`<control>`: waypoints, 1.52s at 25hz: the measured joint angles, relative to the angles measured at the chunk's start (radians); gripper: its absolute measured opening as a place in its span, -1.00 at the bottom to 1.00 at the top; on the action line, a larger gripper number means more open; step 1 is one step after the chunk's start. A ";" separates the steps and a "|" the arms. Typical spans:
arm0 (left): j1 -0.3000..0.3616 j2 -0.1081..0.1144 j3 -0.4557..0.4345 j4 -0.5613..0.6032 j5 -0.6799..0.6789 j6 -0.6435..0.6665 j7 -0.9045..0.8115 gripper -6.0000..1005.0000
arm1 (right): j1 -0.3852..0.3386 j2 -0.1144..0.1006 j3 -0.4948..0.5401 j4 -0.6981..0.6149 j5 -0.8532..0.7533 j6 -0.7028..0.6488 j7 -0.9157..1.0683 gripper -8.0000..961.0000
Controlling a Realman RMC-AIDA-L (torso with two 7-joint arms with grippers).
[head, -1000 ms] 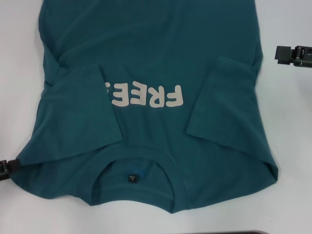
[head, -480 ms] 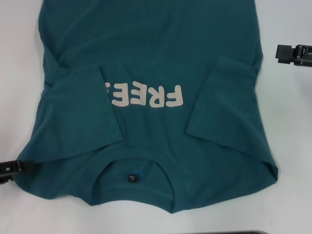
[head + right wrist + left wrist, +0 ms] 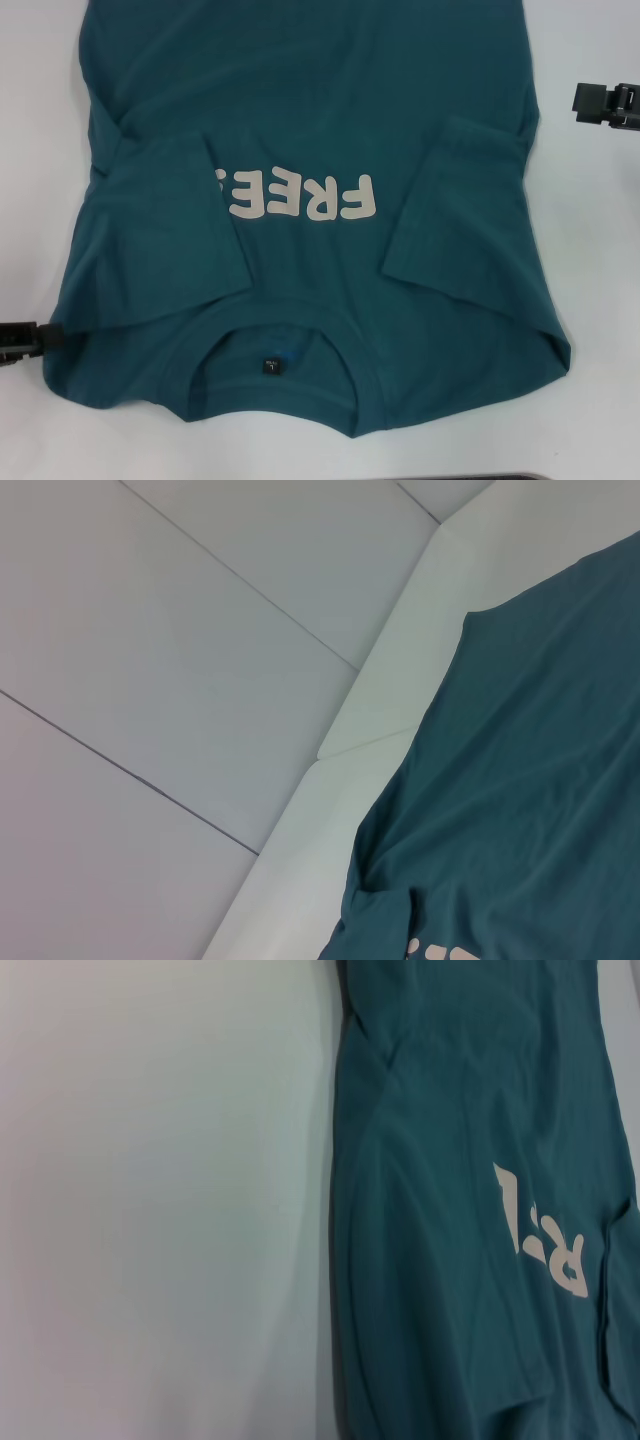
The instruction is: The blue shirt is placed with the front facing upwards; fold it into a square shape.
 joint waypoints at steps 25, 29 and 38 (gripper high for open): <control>-0.056 0.044 -0.001 0.063 0.000 0.146 -0.037 -0.96 | -0.009 -0.066 -0.008 -0.012 -0.270 -0.125 0.016 0.80; -0.071 0.045 0.000 0.071 0.001 0.132 -0.038 -0.96 | -0.024 -0.070 -0.007 -0.013 -0.362 -0.193 0.043 0.80; -0.093 0.050 -0.002 0.081 -0.004 0.106 -0.039 -0.96 | -0.056 -0.076 -0.005 -0.015 -0.443 -0.192 0.107 0.80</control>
